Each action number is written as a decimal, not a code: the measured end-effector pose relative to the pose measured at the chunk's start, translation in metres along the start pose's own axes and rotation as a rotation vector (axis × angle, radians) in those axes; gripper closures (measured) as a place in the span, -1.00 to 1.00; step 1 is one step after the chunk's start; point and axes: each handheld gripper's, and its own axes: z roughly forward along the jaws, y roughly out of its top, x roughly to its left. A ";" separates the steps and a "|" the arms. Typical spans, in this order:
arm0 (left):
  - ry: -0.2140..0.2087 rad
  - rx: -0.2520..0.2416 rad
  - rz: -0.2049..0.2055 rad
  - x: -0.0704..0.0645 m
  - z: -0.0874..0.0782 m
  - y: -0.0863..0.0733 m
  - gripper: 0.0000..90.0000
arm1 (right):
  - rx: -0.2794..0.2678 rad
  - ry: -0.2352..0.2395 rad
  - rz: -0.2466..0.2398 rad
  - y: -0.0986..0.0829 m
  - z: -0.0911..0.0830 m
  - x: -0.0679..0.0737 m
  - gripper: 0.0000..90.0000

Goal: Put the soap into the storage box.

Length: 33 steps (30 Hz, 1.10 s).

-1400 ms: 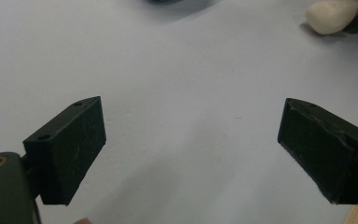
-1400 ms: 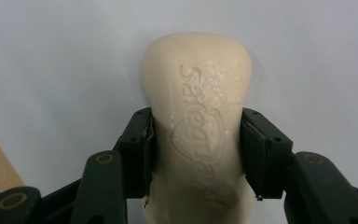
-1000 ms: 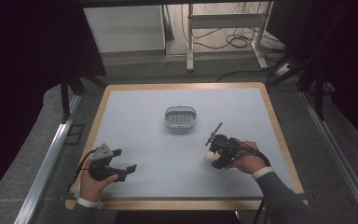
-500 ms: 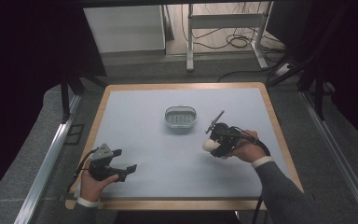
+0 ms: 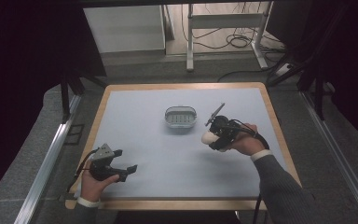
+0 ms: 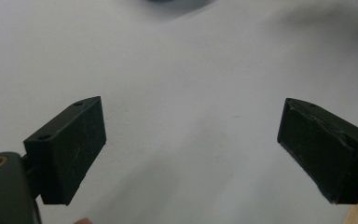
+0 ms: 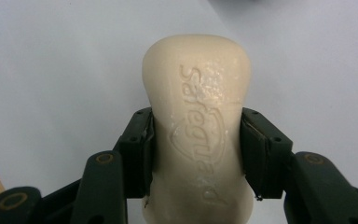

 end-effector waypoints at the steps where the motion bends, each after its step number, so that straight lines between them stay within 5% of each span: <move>1: 0.001 0.000 0.001 0.000 0.000 0.000 -0.82 | -0.002 -0.003 -0.001 0.001 0.000 0.000 0.09; 15: 0.000 0.003 0.003 0.000 0.001 0.000 -0.82 | -0.042 -0.006 0.004 0.012 -0.006 -0.013 0.09; 33: 0.000 0.005 0.005 0.000 0.001 0.000 -0.82 | -0.024 0.004 -0.009 0.040 -0.002 -0.032 0.09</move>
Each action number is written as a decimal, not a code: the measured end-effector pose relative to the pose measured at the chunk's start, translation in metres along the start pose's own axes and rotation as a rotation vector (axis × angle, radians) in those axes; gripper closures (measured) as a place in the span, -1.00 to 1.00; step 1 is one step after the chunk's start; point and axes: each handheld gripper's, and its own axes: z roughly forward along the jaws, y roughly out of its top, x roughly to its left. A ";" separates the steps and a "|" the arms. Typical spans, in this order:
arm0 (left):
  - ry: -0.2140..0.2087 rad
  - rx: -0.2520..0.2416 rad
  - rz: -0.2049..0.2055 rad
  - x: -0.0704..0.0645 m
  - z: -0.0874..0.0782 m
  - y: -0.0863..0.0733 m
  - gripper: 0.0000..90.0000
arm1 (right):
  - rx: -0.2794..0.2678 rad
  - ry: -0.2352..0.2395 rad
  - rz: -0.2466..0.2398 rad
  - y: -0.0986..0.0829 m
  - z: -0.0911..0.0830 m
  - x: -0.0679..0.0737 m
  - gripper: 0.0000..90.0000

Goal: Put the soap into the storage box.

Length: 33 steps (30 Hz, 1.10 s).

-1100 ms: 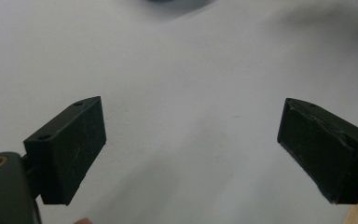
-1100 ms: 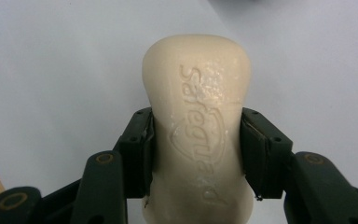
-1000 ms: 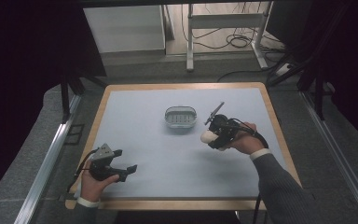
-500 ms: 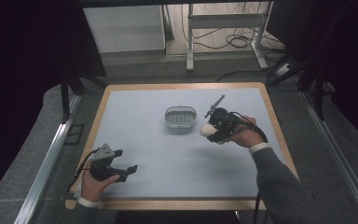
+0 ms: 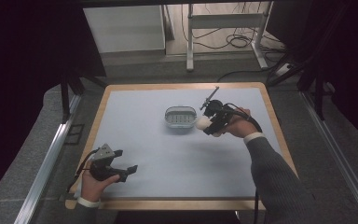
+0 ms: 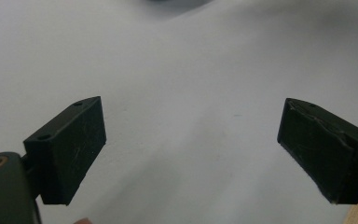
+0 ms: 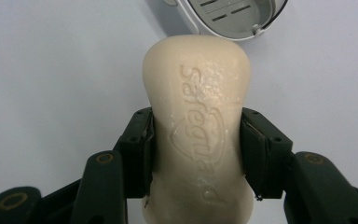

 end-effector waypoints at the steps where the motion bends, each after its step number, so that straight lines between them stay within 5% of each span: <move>1: 0.000 0.001 0.001 0.000 0.000 0.000 -0.82 | 0.003 -0.002 0.001 0.002 0.001 -0.001 0.09; 33: 0.004 0.013 0.011 0.000 0.002 0.000 -0.82 | -0.039 0.030 0.005 0.036 0.026 -0.035 0.09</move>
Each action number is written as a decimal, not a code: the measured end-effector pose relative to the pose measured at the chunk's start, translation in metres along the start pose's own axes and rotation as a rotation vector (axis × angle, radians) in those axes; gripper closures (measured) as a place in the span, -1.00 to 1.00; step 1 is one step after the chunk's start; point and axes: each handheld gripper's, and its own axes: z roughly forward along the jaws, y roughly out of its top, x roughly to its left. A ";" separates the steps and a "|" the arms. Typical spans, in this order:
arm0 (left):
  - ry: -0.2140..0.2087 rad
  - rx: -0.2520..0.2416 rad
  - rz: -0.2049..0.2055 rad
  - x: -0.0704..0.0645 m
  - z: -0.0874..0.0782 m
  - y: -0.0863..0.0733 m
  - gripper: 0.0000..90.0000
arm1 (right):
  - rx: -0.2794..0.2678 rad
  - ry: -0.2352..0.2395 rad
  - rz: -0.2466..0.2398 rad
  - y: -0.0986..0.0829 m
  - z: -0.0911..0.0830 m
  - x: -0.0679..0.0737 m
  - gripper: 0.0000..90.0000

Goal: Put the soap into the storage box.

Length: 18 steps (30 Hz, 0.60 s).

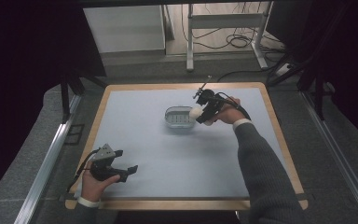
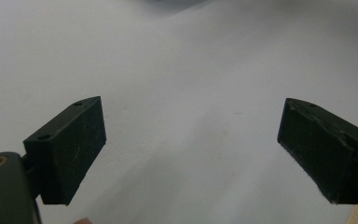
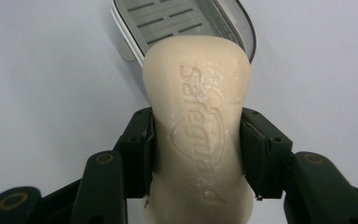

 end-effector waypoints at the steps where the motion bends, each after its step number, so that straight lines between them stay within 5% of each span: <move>1: -0.001 0.000 0.000 0.000 0.000 0.000 -0.82 | -0.001 -0.002 -0.002 0.001 0.000 0.000 0.09; 18: -0.003 -0.005 -0.003 0.000 0.000 0.000 -0.82 | 0.004 0.020 -0.071 0.034 0.014 -0.005 0.09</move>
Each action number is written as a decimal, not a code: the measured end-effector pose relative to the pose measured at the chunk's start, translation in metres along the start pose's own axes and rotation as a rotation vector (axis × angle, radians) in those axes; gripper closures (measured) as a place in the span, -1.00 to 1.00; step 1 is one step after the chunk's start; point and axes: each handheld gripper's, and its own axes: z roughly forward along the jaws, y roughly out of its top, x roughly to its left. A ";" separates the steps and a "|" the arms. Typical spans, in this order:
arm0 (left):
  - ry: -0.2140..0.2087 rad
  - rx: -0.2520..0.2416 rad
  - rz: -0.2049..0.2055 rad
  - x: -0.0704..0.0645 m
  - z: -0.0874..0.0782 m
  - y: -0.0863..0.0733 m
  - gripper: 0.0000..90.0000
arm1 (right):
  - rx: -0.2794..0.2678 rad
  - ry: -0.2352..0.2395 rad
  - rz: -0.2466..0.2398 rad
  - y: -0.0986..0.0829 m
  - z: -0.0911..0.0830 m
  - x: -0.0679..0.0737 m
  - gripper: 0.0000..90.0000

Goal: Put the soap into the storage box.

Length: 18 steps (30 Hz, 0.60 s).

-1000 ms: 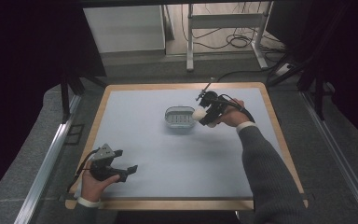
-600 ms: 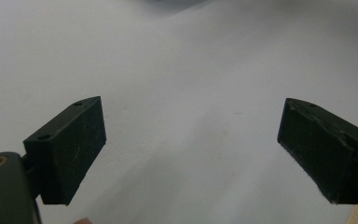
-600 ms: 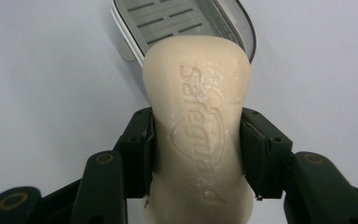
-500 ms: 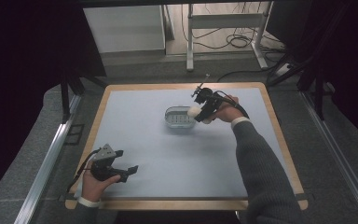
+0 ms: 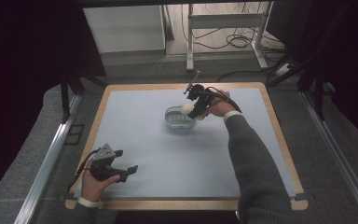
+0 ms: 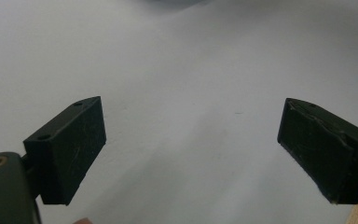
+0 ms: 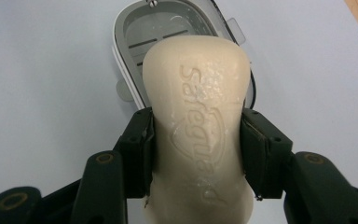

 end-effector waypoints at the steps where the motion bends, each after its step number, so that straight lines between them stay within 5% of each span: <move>1: 0.001 0.000 0.000 0.000 0.000 0.000 -0.82 | 0.000 0.000 0.000 0.000 0.000 0.000 0.09; 18: 0.000 0.002 0.005 0.001 -0.001 0.000 -0.82 | 0.003 0.038 -0.073 0.022 0.024 -0.003 0.09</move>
